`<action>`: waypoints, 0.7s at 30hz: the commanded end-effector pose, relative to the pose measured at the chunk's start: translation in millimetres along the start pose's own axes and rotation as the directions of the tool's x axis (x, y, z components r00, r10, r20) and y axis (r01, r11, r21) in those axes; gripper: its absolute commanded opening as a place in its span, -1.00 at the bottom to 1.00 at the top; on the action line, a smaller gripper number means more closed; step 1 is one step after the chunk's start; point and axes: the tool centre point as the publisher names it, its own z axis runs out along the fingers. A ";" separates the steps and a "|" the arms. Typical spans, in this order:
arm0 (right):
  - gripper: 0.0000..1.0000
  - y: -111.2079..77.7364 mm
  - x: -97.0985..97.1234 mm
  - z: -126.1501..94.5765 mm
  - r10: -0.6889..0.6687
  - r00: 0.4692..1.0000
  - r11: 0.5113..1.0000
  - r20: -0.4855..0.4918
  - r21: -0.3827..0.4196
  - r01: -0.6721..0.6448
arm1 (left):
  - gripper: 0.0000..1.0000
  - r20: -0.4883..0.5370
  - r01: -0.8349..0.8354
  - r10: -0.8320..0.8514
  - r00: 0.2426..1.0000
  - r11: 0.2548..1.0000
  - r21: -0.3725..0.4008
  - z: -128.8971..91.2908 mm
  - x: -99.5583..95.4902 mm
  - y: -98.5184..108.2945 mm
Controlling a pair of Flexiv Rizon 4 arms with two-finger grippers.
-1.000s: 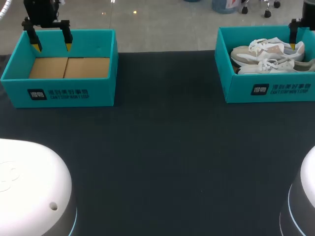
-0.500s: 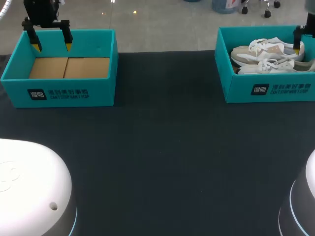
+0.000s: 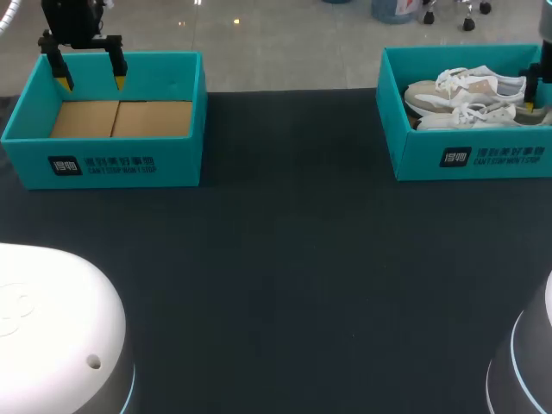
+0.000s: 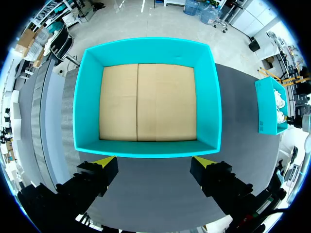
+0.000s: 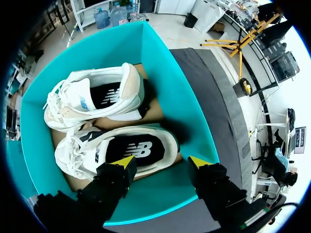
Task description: Take the shoe out of the shoebox, open the shoe tongue, remove and reinsert the insole, then place the shoe into the shoebox
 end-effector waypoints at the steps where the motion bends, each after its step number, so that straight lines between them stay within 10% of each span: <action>1: 0.32 6.4 -0.3 8.7 0.000 1.000 1.000 -0.003 0.015 0.000 | 1.00 0.003 0.000 0.000 1.000 1.000 0.000 -0.3 0.3 0.3; 21: 0.02 12.4 -6.3 46.4 -0.046 0.999 0.995 0.004 0.084 0.046 | 1.00 0.003 0.000 0.000 1.000 1.000 0.000 -0.3 0.3 0.3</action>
